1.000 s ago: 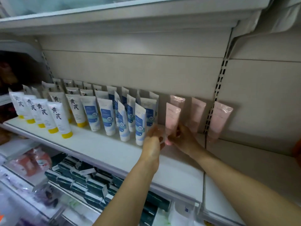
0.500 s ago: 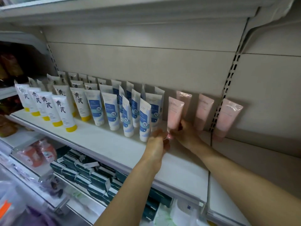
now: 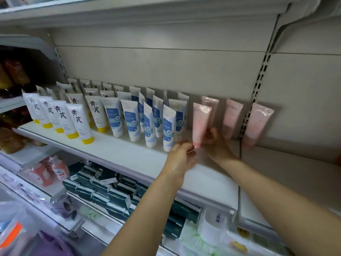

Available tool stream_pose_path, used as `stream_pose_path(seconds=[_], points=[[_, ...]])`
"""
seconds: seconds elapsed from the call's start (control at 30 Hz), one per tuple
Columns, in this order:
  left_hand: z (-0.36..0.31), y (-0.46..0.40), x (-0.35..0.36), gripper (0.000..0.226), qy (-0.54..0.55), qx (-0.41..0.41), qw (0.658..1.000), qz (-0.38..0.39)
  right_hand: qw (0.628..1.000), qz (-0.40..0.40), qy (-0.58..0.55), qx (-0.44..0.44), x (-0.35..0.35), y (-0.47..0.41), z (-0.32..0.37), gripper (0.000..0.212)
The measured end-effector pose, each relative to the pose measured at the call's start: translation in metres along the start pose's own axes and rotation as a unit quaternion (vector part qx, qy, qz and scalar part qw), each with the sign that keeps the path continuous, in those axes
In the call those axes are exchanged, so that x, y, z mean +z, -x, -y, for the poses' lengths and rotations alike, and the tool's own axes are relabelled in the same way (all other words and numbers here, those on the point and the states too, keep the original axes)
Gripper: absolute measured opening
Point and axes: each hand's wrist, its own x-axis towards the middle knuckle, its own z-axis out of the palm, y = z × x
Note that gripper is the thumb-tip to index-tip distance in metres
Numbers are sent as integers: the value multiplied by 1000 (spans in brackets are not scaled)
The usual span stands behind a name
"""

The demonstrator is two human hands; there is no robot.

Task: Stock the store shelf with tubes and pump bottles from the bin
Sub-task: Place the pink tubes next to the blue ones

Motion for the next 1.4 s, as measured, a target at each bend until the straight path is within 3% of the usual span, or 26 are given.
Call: stream_pose_path(seconds=[0.2,0.33,0.47,0.57,1.0,1.4], points=[[-3,15,-32,30,26,5,999,45,990,-136,1,41,4,37,16,20],[-11,36,-67,26,51,4,997,51,977,-197,-33,73,18,70,32,20],[-17,56,-114,21,61,-7,998,33,968,-228,-104,9,47,98,58,17],[-22,69,-157,19,61,-9,998,4,972,-176,-149,-32,84,117,84,21],[-39,139,-364,13,103,-7,982,-159,980,78,-182,-2,287,194,154,28],[-33,183,-524,13,185,-2,930,-317,951,271,-150,-8,448,237,190,29]])
